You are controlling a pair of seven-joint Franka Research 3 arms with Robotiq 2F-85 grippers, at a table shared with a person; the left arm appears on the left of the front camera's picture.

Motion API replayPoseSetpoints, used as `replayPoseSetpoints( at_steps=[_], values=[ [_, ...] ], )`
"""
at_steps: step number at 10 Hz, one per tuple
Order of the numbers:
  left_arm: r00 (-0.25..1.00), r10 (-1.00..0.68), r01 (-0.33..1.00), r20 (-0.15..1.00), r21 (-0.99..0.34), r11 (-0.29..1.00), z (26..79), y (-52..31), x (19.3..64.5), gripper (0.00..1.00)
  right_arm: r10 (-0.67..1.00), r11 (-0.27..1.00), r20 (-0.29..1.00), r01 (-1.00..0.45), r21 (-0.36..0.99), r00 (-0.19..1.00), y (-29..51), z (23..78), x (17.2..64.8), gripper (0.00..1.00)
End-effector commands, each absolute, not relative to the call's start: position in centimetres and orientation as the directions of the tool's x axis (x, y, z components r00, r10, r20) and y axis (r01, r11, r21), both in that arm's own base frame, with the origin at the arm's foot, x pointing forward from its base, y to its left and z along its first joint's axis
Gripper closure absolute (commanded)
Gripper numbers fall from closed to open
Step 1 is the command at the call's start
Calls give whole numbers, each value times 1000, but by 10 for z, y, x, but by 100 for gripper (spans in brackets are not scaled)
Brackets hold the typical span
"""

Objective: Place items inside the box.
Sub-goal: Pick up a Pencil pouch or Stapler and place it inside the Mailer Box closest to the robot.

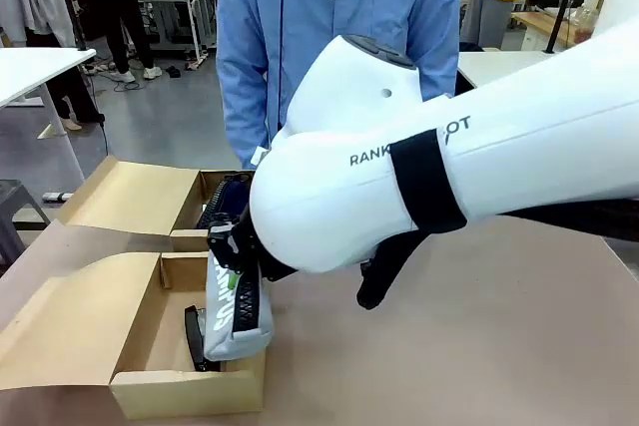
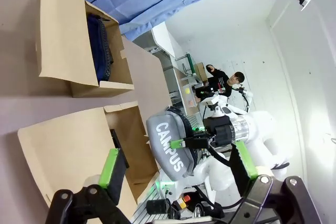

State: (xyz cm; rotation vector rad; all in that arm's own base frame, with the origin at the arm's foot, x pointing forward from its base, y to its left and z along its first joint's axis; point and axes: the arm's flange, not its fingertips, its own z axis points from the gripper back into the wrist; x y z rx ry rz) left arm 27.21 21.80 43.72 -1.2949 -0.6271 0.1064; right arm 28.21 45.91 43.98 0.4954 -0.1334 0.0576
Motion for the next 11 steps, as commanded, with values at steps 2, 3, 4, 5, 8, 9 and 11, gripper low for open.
replayPoseSetpoints(
  at_steps=[2,3,4,5,8,9,11],
  values=[
    [822,414,290,391,-913,287,438,217,272,0,-93,868,183,-10,496,979,506,445,284,93],
    [822,414,290,391,-913,287,438,217,272,0,-87,870,159,-3,492,983,513,436,289,93],
    [822,414,290,391,-913,287,438,217,272,0,-86,885,141,11,465,986,519,423,294,93],
    [822,414,290,391,-913,287,438,217,272,0,-62,886,126,-4,465,990,525,411,298,93],
    [822,414,290,391,-913,287,438,217,272,0,-57,911,88,16,413,994,526,372,312,93],
    [822,414,290,391,-913,287,438,217,272,0,-54,918,60,26,396,997,524,360,311,93],
    [822,414,290,391,-913,287,438,217,272,0,-59,916,32,41,398,998,521,348,308,93]
  ],
)
